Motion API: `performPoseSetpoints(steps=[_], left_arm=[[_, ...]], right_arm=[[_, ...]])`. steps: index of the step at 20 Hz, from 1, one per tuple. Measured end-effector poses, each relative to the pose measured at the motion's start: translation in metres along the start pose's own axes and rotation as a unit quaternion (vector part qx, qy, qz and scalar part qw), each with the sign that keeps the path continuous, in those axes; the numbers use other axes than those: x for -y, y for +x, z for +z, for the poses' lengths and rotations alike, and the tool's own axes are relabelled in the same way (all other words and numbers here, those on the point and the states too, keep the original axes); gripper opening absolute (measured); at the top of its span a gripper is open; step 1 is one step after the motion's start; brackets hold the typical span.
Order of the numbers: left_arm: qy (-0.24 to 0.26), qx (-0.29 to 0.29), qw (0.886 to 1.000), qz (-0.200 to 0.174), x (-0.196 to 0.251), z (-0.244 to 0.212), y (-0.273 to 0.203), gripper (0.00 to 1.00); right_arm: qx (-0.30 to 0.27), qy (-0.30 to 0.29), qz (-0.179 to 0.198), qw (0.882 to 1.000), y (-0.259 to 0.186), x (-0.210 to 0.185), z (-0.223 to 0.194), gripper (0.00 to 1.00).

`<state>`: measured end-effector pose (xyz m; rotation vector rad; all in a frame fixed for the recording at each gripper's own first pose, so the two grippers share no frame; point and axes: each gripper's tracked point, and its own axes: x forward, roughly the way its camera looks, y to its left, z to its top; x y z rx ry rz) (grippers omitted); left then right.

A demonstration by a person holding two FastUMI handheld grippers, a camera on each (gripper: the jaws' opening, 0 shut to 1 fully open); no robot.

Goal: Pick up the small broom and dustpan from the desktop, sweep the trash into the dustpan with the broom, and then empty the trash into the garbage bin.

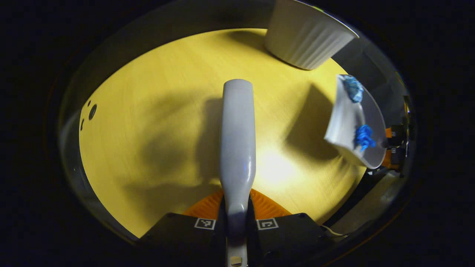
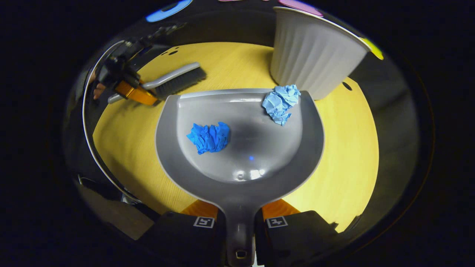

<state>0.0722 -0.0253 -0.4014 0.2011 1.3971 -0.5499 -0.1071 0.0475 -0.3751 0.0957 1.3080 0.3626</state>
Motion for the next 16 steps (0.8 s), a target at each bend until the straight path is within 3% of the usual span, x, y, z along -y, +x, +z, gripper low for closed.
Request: performPoseSetpoints(steps=[9,16], left_arm=[[0.015,0.011,1.0,-0.013,0.004,-0.004,0.005,0.26],[0.024,0.012,1.0,-0.017,0.004,-0.005,0.006,0.26]], right_arm=[[0.042,0.078,-0.083,0.993,-0.102,0.077,0.062,0.36],[0.083,0.059,-0.156,0.982,-0.177,0.167,0.117,0.35]])
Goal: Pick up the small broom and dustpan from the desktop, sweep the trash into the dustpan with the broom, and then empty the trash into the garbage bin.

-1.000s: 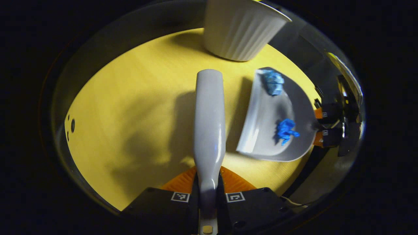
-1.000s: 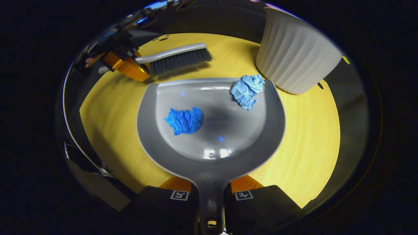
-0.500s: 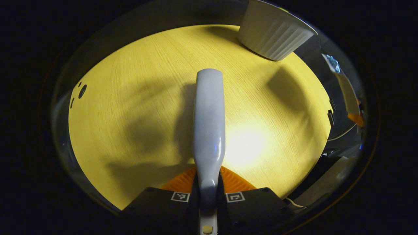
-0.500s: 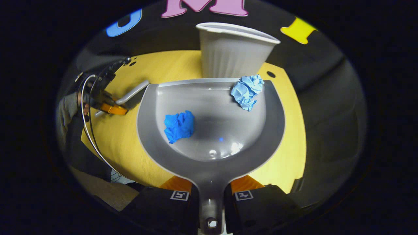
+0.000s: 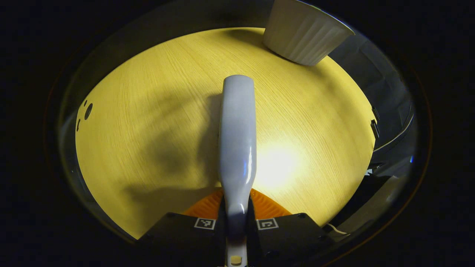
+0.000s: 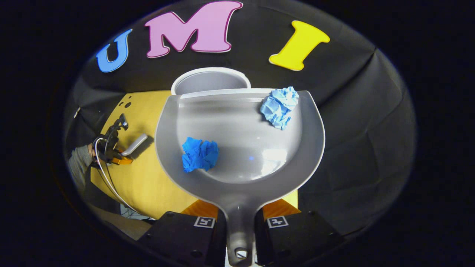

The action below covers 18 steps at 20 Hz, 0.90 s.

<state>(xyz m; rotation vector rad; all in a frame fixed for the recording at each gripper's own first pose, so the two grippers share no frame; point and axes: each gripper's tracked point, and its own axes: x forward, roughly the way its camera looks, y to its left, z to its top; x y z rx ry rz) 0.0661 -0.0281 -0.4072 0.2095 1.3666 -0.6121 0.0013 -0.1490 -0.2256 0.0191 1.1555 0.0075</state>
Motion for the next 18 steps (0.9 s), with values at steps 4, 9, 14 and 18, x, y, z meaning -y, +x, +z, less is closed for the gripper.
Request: performPoseSetpoints(steps=[4,9,14,18], left_arm=[[0.0,0.001,1.0,0.0,0.0,0.0,-0.002,0.26],[-0.008,0.004,1.0,0.004,0.0,-0.002,-0.003,0.25],[-0.01,0.001,1.0,0.007,0.0,-0.004,-0.004,0.26],[-0.011,0.001,1.0,0.008,0.0,-0.005,-0.003,0.25]], right_arm=[[0.008,-0.047,-0.038,0.998,0.006,0.032,0.049,0.36],[-0.026,-0.154,-0.08,0.984,0.026,0.058,0.083,0.36],[-0.07,-0.244,-0.109,0.961,0.046,0.071,0.109,0.34],[-0.1,-0.327,-0.136,0.93,0.057,0.074,0.124,0.34]])
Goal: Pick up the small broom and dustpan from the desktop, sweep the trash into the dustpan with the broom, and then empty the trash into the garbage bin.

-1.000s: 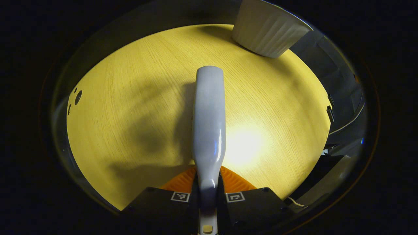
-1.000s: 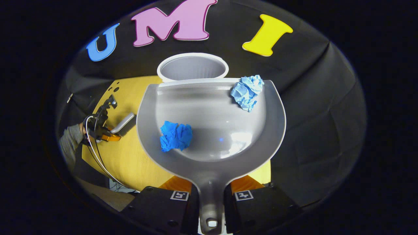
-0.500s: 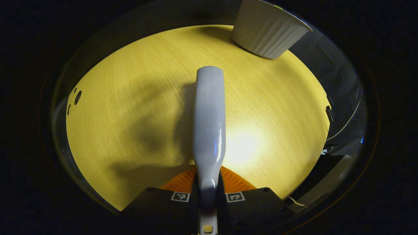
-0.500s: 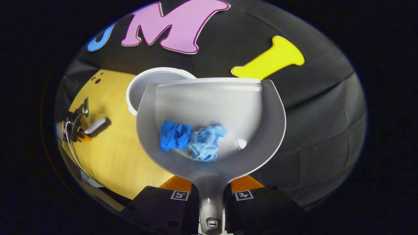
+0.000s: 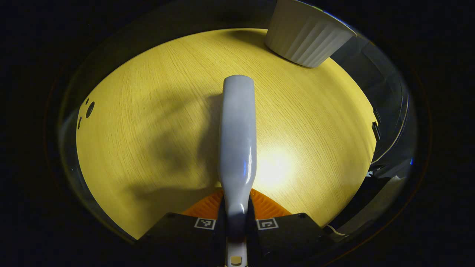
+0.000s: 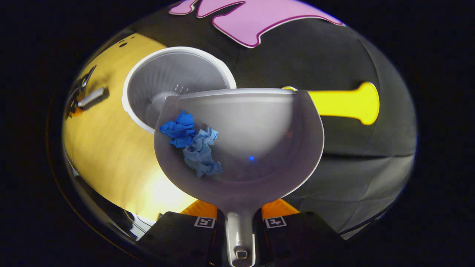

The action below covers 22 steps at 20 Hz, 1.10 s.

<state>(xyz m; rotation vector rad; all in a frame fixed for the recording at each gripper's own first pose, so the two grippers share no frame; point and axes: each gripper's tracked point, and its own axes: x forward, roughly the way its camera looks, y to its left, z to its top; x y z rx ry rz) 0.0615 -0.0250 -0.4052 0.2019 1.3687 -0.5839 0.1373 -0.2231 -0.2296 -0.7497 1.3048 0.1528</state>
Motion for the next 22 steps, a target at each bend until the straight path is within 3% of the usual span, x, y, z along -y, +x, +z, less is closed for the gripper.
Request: performPoseSetpoints(steps=[14,18,22], left_arm=[[0.001,0.001,1.0,0.008,0.0,0.001,0.002,0.26],[-0.002,0.002,1.0,0.009,0.001,0.001,0.001,0.26],[-0.003,-0.001,1.0,0.011,0.0,0.0,0.001,0.26]], right_arm=[[-0.038,-0.173,-0.033,0.984,0.001,0.01,0.045,0.34],[-0.019,-0.147,-0.031,0.988,0.005,0.008,0.045,0.34],[0.03,-0.019,0.023,0.999,0.011,-0.014,0.038,0.34]])
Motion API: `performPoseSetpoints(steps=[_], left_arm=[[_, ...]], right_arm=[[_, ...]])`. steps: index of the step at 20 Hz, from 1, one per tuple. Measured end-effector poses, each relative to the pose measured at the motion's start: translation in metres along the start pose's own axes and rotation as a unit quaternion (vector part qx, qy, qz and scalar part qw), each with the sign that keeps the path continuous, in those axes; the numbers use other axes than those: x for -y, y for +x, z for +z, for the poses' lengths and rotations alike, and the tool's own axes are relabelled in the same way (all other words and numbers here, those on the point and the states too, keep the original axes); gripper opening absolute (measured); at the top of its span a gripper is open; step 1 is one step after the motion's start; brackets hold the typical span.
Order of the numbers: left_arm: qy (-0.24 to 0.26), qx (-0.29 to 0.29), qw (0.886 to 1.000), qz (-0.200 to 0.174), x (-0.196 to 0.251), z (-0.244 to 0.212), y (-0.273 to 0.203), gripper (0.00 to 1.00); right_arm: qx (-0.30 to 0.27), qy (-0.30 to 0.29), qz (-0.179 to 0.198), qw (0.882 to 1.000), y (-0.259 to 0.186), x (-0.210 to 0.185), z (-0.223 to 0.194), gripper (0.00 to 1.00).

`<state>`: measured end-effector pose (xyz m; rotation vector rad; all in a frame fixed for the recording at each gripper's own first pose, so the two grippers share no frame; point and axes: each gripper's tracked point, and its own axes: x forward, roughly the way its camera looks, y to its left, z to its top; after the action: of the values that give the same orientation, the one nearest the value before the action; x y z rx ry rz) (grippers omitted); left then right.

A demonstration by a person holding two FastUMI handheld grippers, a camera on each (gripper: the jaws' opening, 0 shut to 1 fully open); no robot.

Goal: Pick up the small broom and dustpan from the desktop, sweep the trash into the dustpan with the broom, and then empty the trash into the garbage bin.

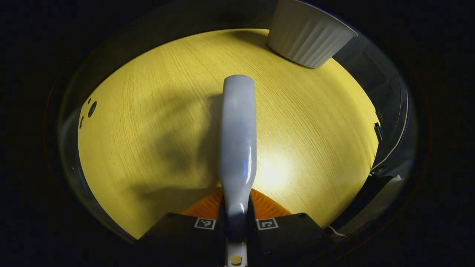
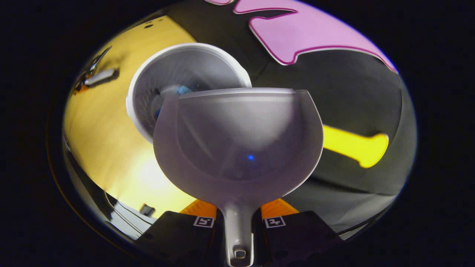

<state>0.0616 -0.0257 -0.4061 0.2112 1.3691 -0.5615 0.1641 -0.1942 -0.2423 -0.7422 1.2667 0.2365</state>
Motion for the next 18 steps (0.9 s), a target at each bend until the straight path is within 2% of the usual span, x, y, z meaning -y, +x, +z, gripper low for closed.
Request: performPoseSetpoints(steps=[2,4,6,7,8,9,10,11,13,16,17,18], left_arm=[[0.001,-0.002,1.0,0.001,0.0,0.0,0.0,0.25],[0.003,-0.004,1.0,0.001,-0.001,-0.001,-0.001,0.25],[0.002,-0.005,1.0,0.003,0.0,-0.001,0.0,0.25],[0.002,-0.007,1.0,0.005,0.0,-0.001,0.0,0.25],[0.004,-0.009,1.0,0.006,0.0,-0.002,0.0,0.25],[0.005,-0.012,1.0,0.007,-0.001,-0.002,0.001,0.25],[0.006,-0.015,1.0,0.009,-0.001,-0.002,0.001,0.26],[0.007,-0.018,1.0,0.011,-0.001,-0.002,0.001,0.26],[0.007,-0.021,1.0,0.015,-0.001,-0.003,0.001,0.26],[0.005,-0.024,1.0,0.017,-0.001,-0.004,0.001,0.26],[0.004,-0.024,1.0,0.018,-0.001,-0.003,0.001,0.26],[0.004,-0.025,0.999,0.02,0.0,-0.004,0.001,0.26]], right_arm=[[0.038,0.056,0.011,0.998,-0.001,-0.007,-0.007,0.34],[0.078,0.119,0.026,0.99,-0.008,-0.014,-0.011,0.34],[0.129,0.186,0.046,0.973,-0.018,-0.024,-0.009,0.34],[0.151,0.21,0.057,0.964,-0.024,-0.029,-0.007,0.29],[0.17,0.226,0.067,0.957,-0.035,-0.035,-0.008,0.34],[0.184,0.236,0.079,0.951,-0.043,-0.041,-0.007,0.34],[0.197,0.243,0.091,0.945,-0.051,-0.048,-0.007,0.38],[0.202,0.25,0.106,0.941,-0.054,-0.056,-0.009,0.34],[0.209,0.259,0.134,0.934,-0.065,-0.087,-0.019,0.34],[0.198,0.252,0.163,0.933,-0.073,-0.152,-0.045,0.34],[0.187,0.244,0.174,0.936,-0.069,-0.174,-0.055,0.29],[0.174,0.235,0.184,0.938,-0.062,-0.197,-0.064,0.39]])
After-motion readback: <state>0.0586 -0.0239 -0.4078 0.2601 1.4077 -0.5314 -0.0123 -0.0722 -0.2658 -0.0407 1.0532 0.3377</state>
